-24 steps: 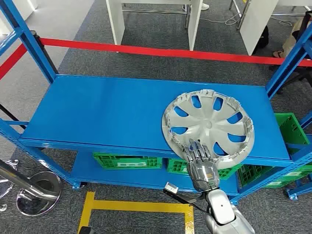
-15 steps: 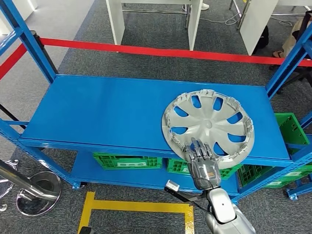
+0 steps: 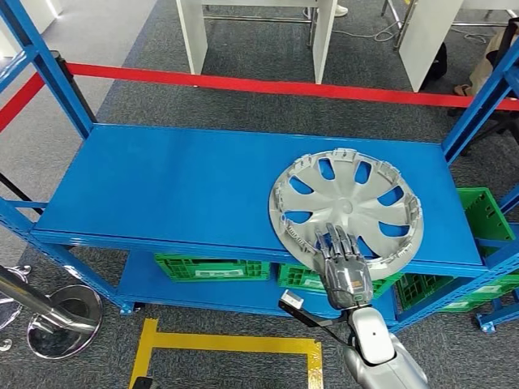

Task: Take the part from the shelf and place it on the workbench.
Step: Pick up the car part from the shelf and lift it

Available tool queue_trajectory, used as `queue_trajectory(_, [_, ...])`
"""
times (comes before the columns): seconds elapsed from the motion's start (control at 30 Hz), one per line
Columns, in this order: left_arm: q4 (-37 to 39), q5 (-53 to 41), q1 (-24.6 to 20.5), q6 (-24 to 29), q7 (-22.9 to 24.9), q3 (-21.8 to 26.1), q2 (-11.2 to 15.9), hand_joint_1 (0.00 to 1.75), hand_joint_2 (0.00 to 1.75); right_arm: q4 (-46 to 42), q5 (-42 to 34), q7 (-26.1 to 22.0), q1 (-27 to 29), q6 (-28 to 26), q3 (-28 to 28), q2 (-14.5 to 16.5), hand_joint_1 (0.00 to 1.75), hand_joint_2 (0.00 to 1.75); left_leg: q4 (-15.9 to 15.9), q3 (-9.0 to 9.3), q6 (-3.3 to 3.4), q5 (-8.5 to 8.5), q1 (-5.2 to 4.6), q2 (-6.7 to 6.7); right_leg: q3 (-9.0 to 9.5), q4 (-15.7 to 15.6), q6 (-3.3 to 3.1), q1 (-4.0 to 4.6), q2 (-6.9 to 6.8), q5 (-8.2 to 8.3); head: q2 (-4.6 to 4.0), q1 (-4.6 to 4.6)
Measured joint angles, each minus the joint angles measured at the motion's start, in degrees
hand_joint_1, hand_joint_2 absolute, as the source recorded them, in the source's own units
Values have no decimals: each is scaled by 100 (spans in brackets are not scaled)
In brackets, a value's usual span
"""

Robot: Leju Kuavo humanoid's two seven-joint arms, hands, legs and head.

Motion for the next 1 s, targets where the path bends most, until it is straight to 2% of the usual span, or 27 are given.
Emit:
queue_trajectory(0.07, [1, 4, 0, 0, 1, 0, -1, 0, 0, 4, 7, 12, -2, 0, -5, -1, 4, 175, 0, 0, 0, 0, 0, 0, 0, 0, 0, 0, 0, 0, 0, 0])
queue_trajectory(0.2, [0, 6, 0, 0, 1, -2, -5, 0, 0, 27, 40, 44, -17, 0, -7, -2, 175, 175, 0, 0, 0, 0, 0, 0, 0, 0, 0, 0, 0, 0, 0, 0])
queue_trajectory(0.43, [1, 50, 0, 0, 0, -21, -8, 0, 0, 13, 155, 38, -18, 0, 4, -2, 175, 175, 1, 0, 0, 0, 0, 0, 0, 0, 0, 0, 0, 0, 0, -1])
queue_trajectory(0.7, [2, 163, 2, 0, -18, -41, -38, 0, 0, -1450, 588, 166, 446, -7, 125, -46, 175, 175, 1, -11, 0, 0, 0, -1, -12, 2, 0, 0, 3, 0, 0, -1])
queue_trajectory(1.0, [2, 185, 5, 0, -20, -44, -53, 0, 0, -1995, 614, 216, 556, -7, 216, -113, 175, 175, 1, -11, 0, 0, 0, -1, -11, 2, 0, 0, 2, 1, 0, -1])
